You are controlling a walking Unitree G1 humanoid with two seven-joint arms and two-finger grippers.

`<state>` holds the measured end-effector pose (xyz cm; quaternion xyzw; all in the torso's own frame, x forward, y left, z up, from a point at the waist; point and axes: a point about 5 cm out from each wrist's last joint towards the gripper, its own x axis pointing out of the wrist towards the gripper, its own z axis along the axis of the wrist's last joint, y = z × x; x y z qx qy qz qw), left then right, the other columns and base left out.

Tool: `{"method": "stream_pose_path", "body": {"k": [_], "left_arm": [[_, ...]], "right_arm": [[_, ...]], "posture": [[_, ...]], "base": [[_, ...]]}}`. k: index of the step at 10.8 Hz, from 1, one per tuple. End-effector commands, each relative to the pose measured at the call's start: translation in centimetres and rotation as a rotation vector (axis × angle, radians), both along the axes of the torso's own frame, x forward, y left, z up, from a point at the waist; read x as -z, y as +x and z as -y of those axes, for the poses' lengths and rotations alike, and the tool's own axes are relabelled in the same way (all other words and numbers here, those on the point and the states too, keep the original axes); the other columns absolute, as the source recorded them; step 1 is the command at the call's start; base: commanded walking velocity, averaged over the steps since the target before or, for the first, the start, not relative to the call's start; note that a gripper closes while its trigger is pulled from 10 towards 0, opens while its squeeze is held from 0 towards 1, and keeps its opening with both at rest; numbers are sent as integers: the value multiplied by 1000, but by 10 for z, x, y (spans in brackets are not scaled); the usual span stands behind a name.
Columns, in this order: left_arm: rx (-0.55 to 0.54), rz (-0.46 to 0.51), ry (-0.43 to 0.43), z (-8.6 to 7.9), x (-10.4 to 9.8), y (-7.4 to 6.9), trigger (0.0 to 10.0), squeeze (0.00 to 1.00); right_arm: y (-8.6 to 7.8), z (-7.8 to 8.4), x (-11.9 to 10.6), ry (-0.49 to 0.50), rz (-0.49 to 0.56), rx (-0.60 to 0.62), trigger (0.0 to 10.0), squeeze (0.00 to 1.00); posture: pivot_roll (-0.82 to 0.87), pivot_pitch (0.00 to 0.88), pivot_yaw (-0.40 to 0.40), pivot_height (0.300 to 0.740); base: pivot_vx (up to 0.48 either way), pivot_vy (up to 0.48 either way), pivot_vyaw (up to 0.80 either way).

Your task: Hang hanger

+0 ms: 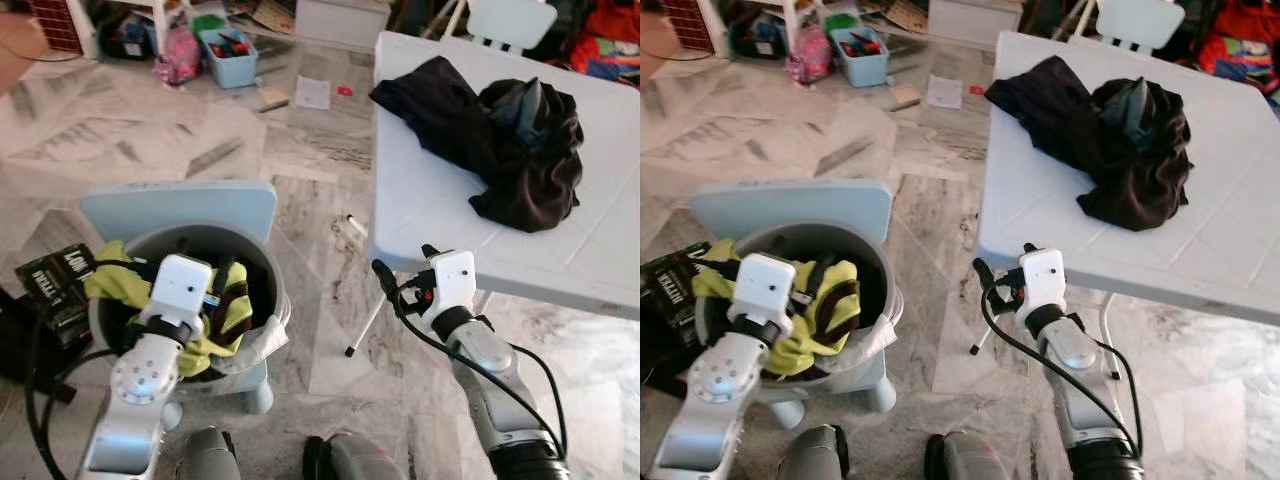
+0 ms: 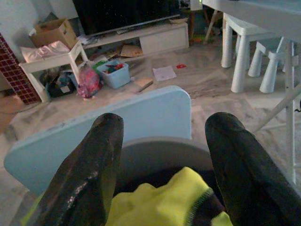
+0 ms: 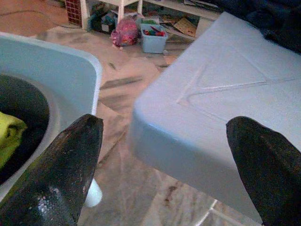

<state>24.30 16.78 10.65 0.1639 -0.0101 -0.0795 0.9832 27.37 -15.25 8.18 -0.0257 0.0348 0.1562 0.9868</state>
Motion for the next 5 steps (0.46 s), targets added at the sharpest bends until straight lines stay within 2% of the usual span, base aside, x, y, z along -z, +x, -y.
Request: {"method": "stream_pose_path", "body": {"k": [1,5], "left_arm": [[26,-5,-10,5,2,-2,10000,0],[32,-8,-7,4,2,-3,10000,0]], "right_arm": [[-1,7,-1,0,-2,35,10000,0],[5,29,-8,81,16,237,10000,0]], "posture": [[13,94,-115,740],[17,99,-113,740]], "base": [[0,0,0],[0,0,0]]}}
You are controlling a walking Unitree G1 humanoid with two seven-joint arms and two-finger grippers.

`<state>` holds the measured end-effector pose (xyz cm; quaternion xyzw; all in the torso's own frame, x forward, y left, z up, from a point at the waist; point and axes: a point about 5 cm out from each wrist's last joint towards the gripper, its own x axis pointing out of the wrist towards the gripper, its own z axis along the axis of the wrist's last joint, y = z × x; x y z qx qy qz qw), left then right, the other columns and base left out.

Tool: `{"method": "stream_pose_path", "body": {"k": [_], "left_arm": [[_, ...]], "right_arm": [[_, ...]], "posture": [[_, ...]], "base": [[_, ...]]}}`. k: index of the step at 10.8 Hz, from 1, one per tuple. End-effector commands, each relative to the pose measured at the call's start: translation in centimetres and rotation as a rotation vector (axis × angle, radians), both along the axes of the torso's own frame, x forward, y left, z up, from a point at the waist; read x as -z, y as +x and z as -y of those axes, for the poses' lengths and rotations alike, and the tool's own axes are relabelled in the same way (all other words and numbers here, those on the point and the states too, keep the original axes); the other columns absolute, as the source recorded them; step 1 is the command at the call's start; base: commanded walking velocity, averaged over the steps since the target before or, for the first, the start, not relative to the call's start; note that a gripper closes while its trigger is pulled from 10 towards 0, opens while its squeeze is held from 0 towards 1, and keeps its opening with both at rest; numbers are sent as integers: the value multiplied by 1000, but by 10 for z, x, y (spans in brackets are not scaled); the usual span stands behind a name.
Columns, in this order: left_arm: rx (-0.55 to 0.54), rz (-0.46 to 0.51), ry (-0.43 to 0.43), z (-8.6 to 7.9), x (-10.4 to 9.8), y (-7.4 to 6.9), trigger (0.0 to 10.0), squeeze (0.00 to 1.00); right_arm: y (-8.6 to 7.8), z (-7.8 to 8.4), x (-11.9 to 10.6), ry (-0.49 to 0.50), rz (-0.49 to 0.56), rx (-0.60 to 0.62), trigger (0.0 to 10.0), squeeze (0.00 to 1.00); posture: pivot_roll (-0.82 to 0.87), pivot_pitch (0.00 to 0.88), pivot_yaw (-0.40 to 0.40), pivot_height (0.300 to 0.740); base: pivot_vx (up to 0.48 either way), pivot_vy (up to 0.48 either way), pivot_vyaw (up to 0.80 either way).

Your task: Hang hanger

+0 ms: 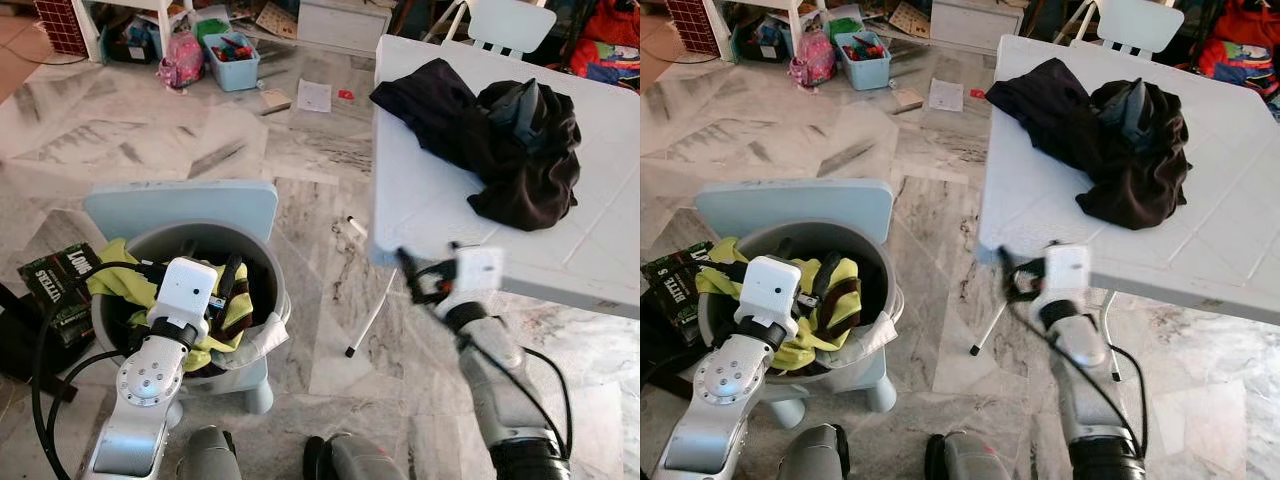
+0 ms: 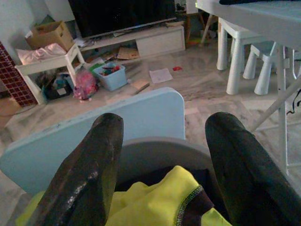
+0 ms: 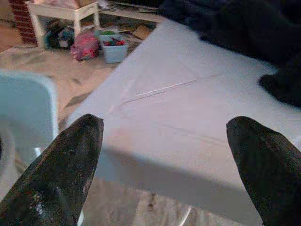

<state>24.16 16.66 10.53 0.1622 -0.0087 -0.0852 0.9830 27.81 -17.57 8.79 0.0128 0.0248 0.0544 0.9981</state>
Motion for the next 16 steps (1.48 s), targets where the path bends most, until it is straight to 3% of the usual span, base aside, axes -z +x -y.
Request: {"method": "stream_pose_path", "body": {"k": [1,8,14,16], "left_arm": [[18,-11,-9,2,2,-4,10000,0],[36,-14,-9,3,1,-3,10000,0],[-38,-24,-41,-5,1,1,10000,0],[-35,-48,-45,-4,4,0,10000,0]], "right_arm": [[-2,8,-2,5,3,39,10000,0],[-2,4,2,-3,-9,40,10000,0],[-2,5,2,-5,-21,52,10000,0],[-2,5,4,-6,-24,52,10000,0]], "posture": [[16,101,-110,740],[26,98,-104,740],[20,112,-104,740],[22,113,-103,740]], "base": [[0,0,0],[-230,0,0],[0,0,-183],[0,315,0]]}}
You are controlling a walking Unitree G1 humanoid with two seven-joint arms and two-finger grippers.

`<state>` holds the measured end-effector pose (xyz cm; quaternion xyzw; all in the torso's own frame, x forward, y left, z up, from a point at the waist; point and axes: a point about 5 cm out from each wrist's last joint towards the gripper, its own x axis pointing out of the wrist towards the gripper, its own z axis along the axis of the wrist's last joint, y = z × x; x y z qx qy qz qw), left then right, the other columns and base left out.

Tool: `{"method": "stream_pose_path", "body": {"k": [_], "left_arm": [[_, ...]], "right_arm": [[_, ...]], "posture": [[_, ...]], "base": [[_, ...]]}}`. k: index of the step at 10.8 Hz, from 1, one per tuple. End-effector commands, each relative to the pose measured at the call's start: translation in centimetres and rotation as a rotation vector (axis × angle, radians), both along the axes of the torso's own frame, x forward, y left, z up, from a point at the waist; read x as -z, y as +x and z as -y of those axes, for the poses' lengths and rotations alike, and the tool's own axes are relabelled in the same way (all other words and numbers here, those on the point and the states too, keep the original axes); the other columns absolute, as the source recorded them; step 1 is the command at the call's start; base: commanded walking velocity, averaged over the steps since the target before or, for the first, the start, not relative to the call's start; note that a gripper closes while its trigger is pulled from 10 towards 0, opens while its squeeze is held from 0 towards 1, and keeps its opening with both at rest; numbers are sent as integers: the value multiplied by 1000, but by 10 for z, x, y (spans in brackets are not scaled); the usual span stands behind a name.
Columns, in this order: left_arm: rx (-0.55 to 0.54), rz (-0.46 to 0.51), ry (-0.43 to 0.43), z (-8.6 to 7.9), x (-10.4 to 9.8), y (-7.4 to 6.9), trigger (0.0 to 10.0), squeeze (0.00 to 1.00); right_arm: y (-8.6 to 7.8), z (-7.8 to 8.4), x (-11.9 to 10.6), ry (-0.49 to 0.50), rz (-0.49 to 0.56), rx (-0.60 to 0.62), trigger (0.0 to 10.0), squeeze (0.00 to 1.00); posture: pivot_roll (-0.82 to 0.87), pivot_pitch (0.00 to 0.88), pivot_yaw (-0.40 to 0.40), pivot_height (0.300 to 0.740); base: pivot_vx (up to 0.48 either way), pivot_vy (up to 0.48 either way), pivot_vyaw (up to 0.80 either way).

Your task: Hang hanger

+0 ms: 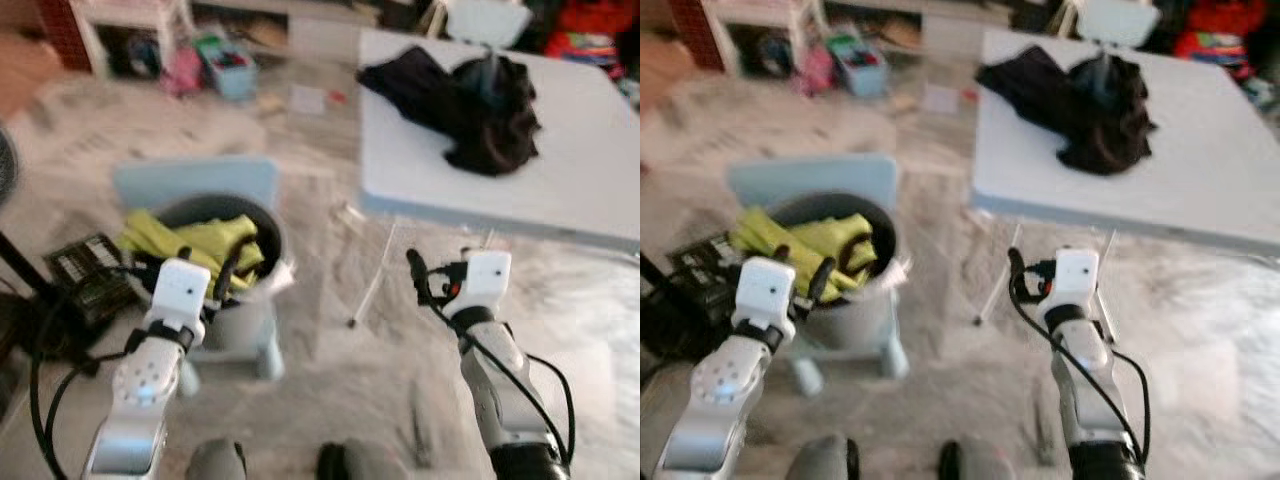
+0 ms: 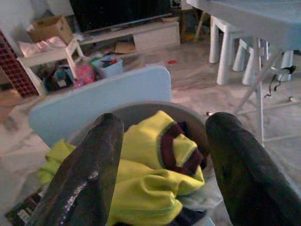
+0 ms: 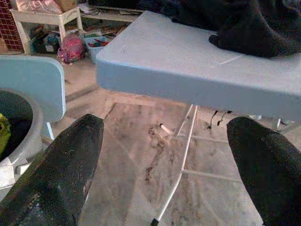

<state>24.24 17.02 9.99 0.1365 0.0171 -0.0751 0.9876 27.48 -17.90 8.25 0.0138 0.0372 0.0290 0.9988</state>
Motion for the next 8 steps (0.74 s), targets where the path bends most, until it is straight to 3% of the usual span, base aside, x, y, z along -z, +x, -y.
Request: {"method": "stream_pose_path", "body": {"k": [1,4,8], "left_arm": [[4,5,-2,0,-2,0,10000,0],[12,8,4,2,-4,2,10000,0],[56,35,-17,5,-8,1,10000,0]], "right_arm": [[1,1,-2,-6,2,1,10000,0],[2,2,-3,-11,6,9,10000,0],[5,3,-4,-21,9,17,10000,0]], "posture": [[22,113,-103,740],[22,111,-102,740],[23,103,-102,740]], "base": [[0,480,0],[0,480,0],[0,0,0]]}}
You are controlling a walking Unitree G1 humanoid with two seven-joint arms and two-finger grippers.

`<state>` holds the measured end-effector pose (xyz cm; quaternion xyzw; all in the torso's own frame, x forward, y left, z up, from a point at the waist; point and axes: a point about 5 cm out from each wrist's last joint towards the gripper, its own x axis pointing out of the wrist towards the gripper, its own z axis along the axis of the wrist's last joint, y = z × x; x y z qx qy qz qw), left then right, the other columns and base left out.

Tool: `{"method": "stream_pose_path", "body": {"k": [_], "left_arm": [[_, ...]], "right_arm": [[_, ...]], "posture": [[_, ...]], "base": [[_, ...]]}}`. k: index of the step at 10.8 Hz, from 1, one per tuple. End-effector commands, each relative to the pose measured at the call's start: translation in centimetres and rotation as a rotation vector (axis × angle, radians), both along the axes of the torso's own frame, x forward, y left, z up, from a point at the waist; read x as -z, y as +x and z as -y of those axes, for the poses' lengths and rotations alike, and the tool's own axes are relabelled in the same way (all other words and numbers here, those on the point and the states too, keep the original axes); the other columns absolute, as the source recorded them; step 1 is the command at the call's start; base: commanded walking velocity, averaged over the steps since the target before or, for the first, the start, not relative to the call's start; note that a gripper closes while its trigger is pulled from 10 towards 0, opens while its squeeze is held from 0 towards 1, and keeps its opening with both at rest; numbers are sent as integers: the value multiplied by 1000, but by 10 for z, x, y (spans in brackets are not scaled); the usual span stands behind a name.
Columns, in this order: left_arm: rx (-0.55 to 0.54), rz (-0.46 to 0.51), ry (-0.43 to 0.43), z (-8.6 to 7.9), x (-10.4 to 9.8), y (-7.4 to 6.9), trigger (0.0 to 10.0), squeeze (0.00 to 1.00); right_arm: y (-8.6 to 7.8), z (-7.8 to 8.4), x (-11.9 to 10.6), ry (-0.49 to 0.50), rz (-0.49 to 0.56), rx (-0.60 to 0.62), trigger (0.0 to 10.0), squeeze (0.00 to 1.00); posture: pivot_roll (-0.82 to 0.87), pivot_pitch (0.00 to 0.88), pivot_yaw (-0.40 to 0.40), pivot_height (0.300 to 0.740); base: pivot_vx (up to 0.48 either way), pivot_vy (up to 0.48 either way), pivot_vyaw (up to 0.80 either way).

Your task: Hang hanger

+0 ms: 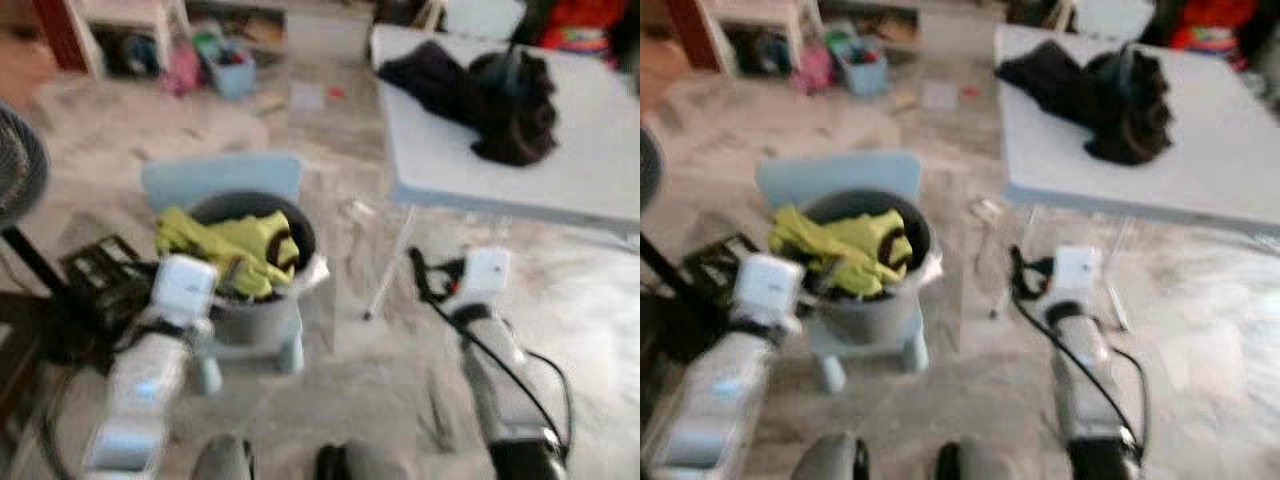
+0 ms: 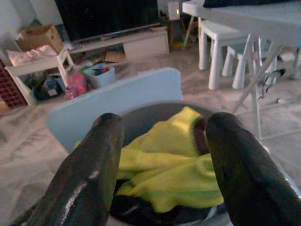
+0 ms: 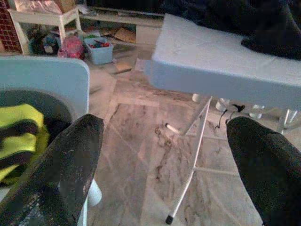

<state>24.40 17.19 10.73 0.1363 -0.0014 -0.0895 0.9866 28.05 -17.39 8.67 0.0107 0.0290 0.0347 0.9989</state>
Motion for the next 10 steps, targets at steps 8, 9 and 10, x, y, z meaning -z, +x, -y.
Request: {"method": "stream_pose_path", "body": {"k": [8,9,10], "left_arm": [[44,7,-49,8,-2,0,10000,0],[44,7,-49,8,-3,0,10000,0],[45,6,-49,8,-3,0,10000,0]], "right_arm": [[2,6,-1,-28,1,17,10000,0],[2,6,-1,-29,0,16,10000,0],[2,6,-1,-28,0,17,10000,0]], "posture": [[19,105,-107,740],[19,107,-105,740],[19,107,-105,740]], "base": [[249,0,0],[349,0,0],[345,0,0]]}}
